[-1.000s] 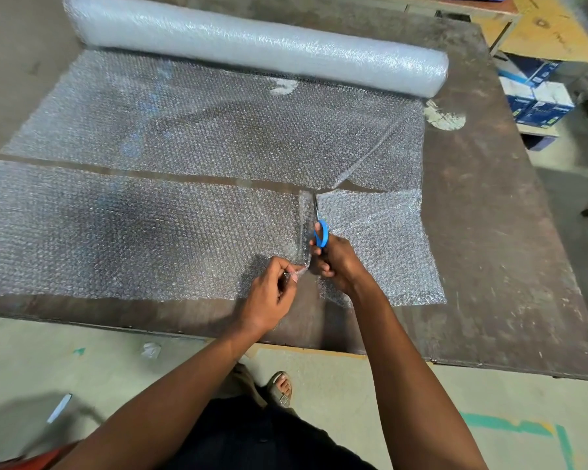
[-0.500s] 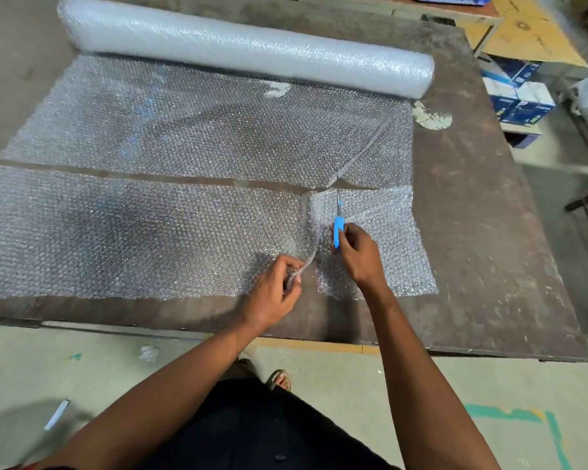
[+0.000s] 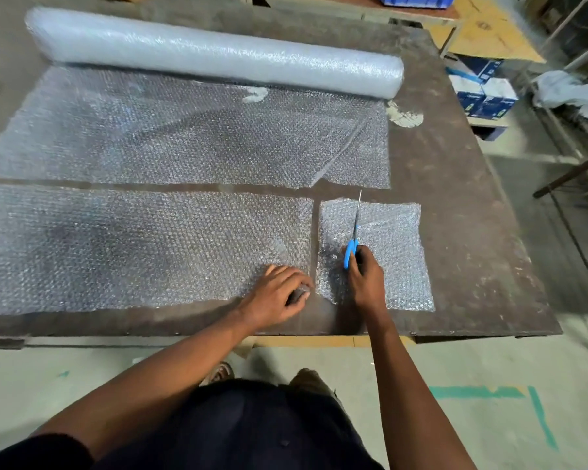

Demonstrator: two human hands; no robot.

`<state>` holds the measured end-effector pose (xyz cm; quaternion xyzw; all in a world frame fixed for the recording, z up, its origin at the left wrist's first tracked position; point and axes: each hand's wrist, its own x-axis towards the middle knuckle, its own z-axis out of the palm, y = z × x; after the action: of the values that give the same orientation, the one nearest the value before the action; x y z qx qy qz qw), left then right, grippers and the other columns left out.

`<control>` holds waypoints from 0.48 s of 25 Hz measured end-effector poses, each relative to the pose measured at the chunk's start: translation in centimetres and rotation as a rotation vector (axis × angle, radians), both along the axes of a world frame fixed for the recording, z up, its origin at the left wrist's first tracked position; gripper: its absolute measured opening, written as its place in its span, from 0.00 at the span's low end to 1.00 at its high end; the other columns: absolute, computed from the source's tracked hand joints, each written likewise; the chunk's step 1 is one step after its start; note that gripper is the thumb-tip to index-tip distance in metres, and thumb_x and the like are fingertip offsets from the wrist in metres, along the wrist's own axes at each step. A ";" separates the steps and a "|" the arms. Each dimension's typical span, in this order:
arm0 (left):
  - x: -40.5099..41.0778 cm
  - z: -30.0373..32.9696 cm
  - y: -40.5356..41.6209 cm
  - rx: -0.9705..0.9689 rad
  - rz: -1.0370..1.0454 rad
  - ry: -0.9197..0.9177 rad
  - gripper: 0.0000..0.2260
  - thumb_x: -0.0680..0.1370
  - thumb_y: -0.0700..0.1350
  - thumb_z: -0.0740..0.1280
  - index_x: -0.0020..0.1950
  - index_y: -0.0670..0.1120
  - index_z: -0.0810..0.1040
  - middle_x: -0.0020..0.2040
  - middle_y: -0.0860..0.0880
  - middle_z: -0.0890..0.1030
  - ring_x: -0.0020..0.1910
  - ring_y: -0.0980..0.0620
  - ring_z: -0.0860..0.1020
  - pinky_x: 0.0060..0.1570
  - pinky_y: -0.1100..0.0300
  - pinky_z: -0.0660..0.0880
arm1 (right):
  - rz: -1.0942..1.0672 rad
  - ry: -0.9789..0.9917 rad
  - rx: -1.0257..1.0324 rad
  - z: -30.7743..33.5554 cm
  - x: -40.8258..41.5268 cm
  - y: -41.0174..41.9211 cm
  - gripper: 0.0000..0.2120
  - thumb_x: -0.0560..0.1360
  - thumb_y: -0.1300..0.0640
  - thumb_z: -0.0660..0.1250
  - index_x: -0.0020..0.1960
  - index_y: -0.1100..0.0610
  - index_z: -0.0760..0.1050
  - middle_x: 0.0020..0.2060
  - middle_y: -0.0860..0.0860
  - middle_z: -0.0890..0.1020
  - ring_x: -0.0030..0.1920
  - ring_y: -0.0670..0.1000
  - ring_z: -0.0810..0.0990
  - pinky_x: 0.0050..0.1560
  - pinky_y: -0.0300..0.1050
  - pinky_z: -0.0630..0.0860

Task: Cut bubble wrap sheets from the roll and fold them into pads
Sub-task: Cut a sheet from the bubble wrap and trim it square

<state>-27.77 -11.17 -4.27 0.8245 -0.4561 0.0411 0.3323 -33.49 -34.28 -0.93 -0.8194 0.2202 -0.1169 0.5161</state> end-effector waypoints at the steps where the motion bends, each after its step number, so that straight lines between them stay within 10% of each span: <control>1: 0.2 0.2 -0.3 0.010 0.008 -0.006 0.14 0.83 0.51 0.65 0.65 0.47 0.80 0.64 0.49 0.79 0.63 0.50 0.77 0.67 0.49 0.72 | 0.012 -0.002 0.009 0.1 -0.2 -0.5 0.13 0.87 0.49 0.64 0.53 0.58 0.77 0.42 0.56 0.82 0.38 0.47 0.76 0.38 0.47 0.71; 8: 3.0 0.3 -6.0 0.290 0.450 0.209 0.31 0.86 0.65 0.45 0.85 0.50 0.57 0.85 0.49 0.59 0.83 0.48 0.58 0.80 0.42 0.56 | 0.146 0.009 -0.018 0.6 -0.1 -3.6 0.09 0.87 0.49 0.64 0.54 0.54 0.77 0.42 0.51 0.82 0.39 0.47 0.78 0.38 0.46 0.72; 12: 2.0 0.4 -7.9 0.421 0.554 0.081 0.29 0.86 0.65 0.51 0.80 0.50 0.67 0.81 0.48 0.65 0.80 0.47 0.63 0.75 0.42 0.58 | 0.218 0.003 -0.065 -0.1 -0.1 -4.5 0.09 0.87 0.51 0.63 0.51 0.54 0.76 0.40 0.47 0.80 0.38 0.45 0.75 0.40 0.50 0.72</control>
<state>-25.78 -19.07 -3.87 0.9684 -0.1999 0.0018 0.1491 -33.59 -38.80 -1.01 -0.8550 0.1268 -0.0661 0.4985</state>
